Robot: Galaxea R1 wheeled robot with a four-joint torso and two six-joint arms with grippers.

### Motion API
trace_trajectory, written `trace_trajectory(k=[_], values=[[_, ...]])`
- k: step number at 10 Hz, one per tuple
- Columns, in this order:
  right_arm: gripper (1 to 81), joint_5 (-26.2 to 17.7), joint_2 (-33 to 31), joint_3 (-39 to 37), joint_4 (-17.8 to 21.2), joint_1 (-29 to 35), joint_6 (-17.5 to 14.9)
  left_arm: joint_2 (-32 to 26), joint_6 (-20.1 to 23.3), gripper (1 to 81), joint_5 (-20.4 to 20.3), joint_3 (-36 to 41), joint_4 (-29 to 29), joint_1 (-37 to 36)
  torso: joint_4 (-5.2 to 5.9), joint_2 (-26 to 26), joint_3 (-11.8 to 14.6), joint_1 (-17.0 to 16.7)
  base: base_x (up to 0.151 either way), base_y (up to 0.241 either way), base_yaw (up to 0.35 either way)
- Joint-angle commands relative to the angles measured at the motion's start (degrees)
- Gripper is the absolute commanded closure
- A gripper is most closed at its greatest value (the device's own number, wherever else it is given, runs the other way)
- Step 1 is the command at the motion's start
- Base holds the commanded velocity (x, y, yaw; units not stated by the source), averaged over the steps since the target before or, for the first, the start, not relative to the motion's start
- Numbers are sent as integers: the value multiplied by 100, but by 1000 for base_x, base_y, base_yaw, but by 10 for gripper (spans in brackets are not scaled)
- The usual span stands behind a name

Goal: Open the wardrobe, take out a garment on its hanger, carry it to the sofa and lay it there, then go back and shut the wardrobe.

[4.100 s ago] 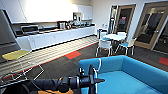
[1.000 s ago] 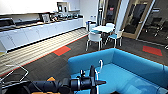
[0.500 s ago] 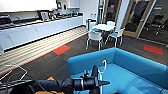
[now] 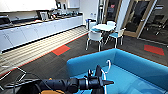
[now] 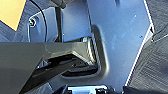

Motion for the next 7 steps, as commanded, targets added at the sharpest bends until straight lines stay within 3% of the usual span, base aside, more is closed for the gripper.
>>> trace_trajectory(k=[1, 7], values=[[10, -322, 29, 32, -11, 45, -9, 123, 38, 811, -184, 137, 196, -828, 0, 0, 0, 0, 0, 0, 0], [10, -322, 29, 32, 7, 71, 0, 1035, 29, 811, -17, -706, 239, -1162, 0, 2, 0, -2, 0, 0, 0]])
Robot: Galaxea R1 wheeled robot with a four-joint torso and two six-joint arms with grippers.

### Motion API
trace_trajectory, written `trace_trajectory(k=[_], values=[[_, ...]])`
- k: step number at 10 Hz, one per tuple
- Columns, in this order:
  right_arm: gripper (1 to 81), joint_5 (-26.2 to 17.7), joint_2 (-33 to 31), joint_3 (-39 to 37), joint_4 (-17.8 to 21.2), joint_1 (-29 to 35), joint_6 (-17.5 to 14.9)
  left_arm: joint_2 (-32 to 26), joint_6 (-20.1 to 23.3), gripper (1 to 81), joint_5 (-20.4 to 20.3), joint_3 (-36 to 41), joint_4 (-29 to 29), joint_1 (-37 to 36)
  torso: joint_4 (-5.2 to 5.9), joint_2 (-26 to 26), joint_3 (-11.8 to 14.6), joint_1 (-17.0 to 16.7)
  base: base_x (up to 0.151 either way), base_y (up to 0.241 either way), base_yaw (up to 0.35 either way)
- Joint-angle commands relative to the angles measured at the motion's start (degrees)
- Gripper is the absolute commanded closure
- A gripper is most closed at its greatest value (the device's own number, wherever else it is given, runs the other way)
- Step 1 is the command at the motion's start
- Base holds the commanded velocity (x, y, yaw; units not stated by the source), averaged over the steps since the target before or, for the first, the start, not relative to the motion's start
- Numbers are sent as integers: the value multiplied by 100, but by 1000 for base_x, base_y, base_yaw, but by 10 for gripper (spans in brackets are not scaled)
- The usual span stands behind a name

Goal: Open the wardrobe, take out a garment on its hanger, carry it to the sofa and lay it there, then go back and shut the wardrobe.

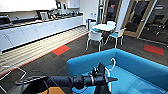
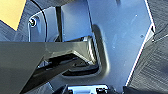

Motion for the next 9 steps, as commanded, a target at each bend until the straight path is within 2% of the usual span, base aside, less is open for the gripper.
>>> trace_trajectory(k=[1, 5, 9], values=[[10, -320, 19, 34, 1, 97, 0, 484, 33, 811, -71, -197, 180, -1026, 0, 0, 0, 0, 0, 0, 0], [10, -320, 19, 34, 10, 132, 17, 1523, 42, 811, 280, -1641, 242, -1290, 0, 0, 0, 0, 0, 0, 0], [10, -320, 10, 34, 10, 132, 17, 2172, 42, 811, 561, -2929, 585, -1351, 0, 0, 0, 2, 0, 0, 0]])
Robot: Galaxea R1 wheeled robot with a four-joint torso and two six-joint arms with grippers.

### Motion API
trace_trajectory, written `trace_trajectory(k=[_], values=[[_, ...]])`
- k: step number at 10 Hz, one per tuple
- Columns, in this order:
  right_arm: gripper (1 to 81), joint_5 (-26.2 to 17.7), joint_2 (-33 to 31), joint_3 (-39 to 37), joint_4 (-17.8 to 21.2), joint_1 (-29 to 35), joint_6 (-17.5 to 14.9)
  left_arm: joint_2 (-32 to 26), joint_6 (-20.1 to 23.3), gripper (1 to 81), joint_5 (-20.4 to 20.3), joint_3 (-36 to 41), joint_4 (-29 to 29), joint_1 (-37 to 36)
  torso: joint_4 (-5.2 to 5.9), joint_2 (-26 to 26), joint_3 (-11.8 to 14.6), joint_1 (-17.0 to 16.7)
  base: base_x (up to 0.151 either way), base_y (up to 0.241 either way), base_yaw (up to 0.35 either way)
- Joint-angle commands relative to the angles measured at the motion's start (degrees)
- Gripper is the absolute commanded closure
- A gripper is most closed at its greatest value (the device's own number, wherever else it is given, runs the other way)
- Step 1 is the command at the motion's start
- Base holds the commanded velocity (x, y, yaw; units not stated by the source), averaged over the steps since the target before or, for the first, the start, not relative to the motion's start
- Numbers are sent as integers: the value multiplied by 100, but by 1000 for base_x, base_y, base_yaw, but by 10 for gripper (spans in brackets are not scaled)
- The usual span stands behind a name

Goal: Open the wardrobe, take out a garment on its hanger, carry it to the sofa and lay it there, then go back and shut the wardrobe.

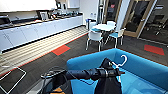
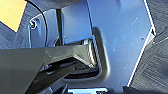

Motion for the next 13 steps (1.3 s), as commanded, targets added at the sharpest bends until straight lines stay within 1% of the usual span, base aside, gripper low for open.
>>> trace_trajectory(k=[1, 3, 4, 5, 6, 7, 9, 10, 13], values=[[10, -320, 10, 34, -13, 91, 12, 618, 47, 811, 208, -956, 460, -999, 0, 0, 0, 0, 0, 0, 0], [10, -320, 10, 34, -4, 83, 12, 849, 47, 811, 289, -1568, 611, -1069, 0, 0, 0, 0, 0, 0, 0], [10, -320, 10, 34, -4, 83, 12, 918, 47, 811, 357, -1898, 706, -1235, 0, 0, 0, 0, 0, 0, 0], [10, -320, 10, 34, -4, 83, 12, 918, 47, 811, 508, -2163, 751, -1385, 0, 0, 0, 0, 0, 0, 0], [10, -320, 10, 34, -4, 83, 12, 918, 47, 811, 535, -2578, 777, -1561, 0, 0, 0, 0, 0, 0, 0], [10, -320, 10, 34, -4, 91, 12, 918, 47, 811, 535, -2781, 769, -1727, 0, 0, -2, 0, 0, 0, 0], [10, -320, 10, 34, -4, 91, 12, 918, 38, 811, 578, -2860, 672, -2097, 0, 0, -2, 0, 0, 0, 0], [10, -320, 10, 34, -4, 83, 30, 918, 38, 811, 710, -2904, 654, -2290, 0, 2, -4, 0, 0, 0, 0], [10, -320, 10, 34, -4, 91, 30, 918, 38, 811, 719, -2930, 339, -2774, 0, 2, -4, 0, 0, 0, 0]])
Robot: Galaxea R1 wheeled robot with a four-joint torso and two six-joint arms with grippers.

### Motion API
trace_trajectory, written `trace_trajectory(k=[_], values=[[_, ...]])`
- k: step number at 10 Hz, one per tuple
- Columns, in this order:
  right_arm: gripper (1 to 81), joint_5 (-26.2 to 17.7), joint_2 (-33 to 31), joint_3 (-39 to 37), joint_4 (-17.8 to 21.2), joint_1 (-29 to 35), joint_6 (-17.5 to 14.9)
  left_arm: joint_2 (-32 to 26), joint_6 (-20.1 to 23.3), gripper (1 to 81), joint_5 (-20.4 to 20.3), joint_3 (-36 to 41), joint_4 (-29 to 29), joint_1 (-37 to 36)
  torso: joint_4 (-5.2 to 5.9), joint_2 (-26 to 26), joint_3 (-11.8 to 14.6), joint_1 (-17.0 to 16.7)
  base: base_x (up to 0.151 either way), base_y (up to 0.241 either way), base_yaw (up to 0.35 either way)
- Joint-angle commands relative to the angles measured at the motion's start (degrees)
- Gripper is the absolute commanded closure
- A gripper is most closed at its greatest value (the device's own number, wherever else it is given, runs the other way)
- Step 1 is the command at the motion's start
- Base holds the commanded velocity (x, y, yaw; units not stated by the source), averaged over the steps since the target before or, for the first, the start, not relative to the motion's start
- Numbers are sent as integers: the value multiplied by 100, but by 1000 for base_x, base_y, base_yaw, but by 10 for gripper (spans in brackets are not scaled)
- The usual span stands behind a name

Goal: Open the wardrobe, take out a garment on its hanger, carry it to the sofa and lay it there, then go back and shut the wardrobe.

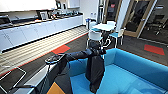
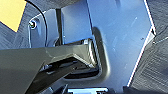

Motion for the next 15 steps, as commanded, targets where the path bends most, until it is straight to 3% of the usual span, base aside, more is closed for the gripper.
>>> trace_trajectory(k=[1, 5, 10, 13, 14, 15], values=[[10, -320, 10, 34, -6, 80, 11, 355, 60, 811, -99, 22, -139, -1359, 0, 0, 0, 0, 0, 0, 0], [10, -320, 10, 34, -15, 98, 11, 355, 68, 811, 7, 22, 527, -314, 0, 0, 0, 0, 0, 0, 0], [10, -320, 10, 34, -15, 89, 11, 355, 68, 811, 455, 13, 1610, 284, 0, 0, -2, 0, 0, 0, 0], [10, -320, 10, 34, -15, 89, 11, 355, 68, 811, 481, 13, 1944, 417, 0, 0, -2, 0, 0, 0, 0], [10, -320, 10, 34, -15, 89, 11, 355, 68, 10, 481, 5, 2005, 469, 0, 0, -2, 0, 0, 0, 0], [10, -320, 10, 34, -15, 80, 11, 355, 68, 10, 490, -4, 2092, 531, 0, 0, -2, 0, 0, 0, 0]])
